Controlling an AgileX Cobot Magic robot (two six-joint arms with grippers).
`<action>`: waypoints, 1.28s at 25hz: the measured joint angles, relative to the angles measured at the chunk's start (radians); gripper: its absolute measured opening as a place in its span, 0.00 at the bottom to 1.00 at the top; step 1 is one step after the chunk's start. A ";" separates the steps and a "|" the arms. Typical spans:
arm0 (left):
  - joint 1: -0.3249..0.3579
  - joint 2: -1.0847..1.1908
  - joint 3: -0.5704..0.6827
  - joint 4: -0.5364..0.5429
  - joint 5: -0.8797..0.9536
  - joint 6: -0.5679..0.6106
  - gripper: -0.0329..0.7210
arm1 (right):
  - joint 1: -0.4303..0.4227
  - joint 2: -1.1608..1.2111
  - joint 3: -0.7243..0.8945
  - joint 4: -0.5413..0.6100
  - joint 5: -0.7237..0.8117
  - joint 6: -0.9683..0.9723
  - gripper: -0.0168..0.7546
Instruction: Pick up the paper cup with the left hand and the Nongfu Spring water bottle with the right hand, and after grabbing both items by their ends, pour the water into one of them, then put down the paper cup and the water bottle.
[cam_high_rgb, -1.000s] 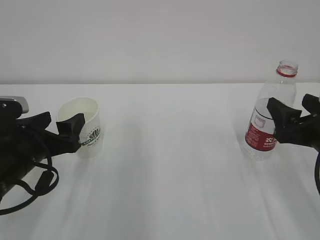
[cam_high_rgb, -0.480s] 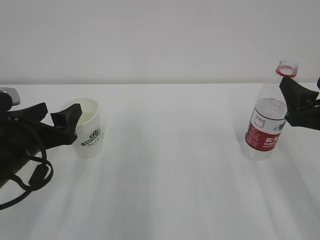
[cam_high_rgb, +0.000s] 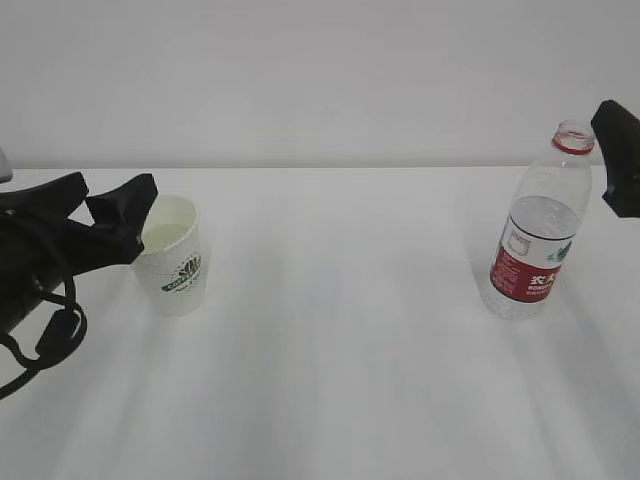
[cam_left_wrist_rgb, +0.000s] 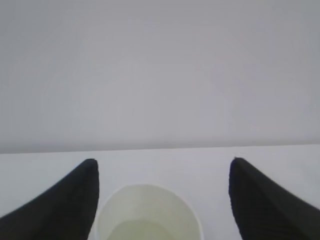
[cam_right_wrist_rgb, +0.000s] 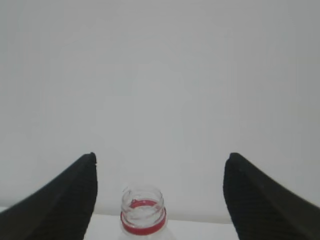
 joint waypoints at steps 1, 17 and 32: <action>0.000 -0.010 0.000 0.001 0.000 0.000 0.83 | 0.000 -0.022 0.000 0.000 0.012 0.000 0.79; 0.000 -0.259 0.004 0.024 0.034 0.002 0.83 | 0.000 -0.390 -0.040 0.055 0.336 -0.062 0.79; 0.000 -0.481 0.006 0.091 0.337 0.002 0.81 | 0.000 -0.642 -0.060 0.063 0.592 -0.065 0.79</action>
